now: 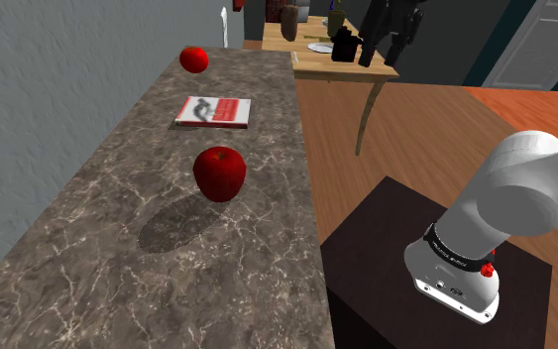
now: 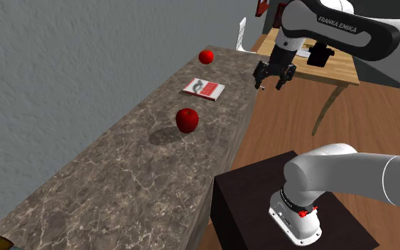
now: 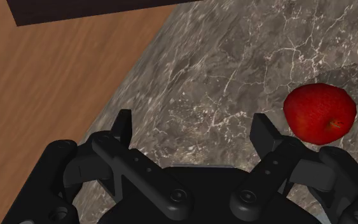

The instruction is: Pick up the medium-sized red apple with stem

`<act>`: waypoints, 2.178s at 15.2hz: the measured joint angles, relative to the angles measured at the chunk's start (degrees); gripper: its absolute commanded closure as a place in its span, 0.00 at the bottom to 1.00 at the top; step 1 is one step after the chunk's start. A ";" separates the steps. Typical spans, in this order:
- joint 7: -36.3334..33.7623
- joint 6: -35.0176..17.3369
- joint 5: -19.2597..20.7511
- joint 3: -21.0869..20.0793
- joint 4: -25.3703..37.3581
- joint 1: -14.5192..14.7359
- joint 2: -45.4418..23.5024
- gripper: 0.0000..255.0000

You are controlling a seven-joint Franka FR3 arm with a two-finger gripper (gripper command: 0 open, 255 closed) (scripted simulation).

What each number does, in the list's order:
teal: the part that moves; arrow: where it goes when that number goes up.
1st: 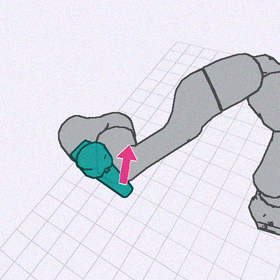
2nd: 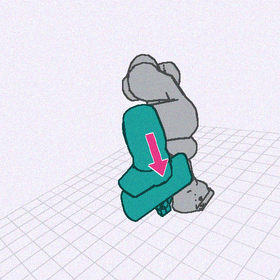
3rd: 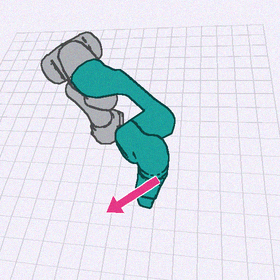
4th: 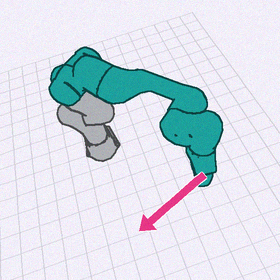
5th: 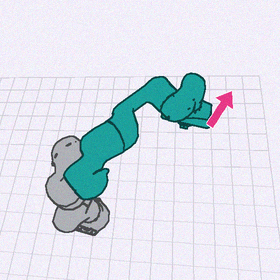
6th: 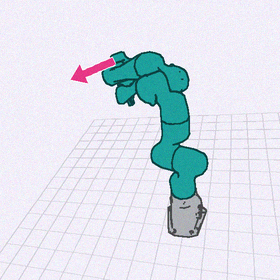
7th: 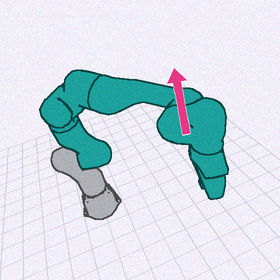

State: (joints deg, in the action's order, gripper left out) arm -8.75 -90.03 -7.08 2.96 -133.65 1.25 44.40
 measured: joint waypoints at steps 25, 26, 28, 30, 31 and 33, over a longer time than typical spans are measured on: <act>-43.22 -14.98 -7.47 -24.55 20.51 2.78 -38.69 0.00; -45.33 -15.64 -6.94 -25.31 22.16 3.18 -41.10 0.00; -48.90 -16.26 -5.86 -26.21 25.37 3.84 -45.33 0.00; -50.04 -17.31 -5.45 -26.47 25.80 4.16 -46.97 0.00; -50.22 -17.94 -5.40 -26.55 25.45 4.25 -47.27 0.00; -50.34 -19.18 -5.20 -26.63 24.93 4.39 -48.03 0.00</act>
State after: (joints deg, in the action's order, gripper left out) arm -59.09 -109.21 -12.28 -23.67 -108.72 5.64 -3.63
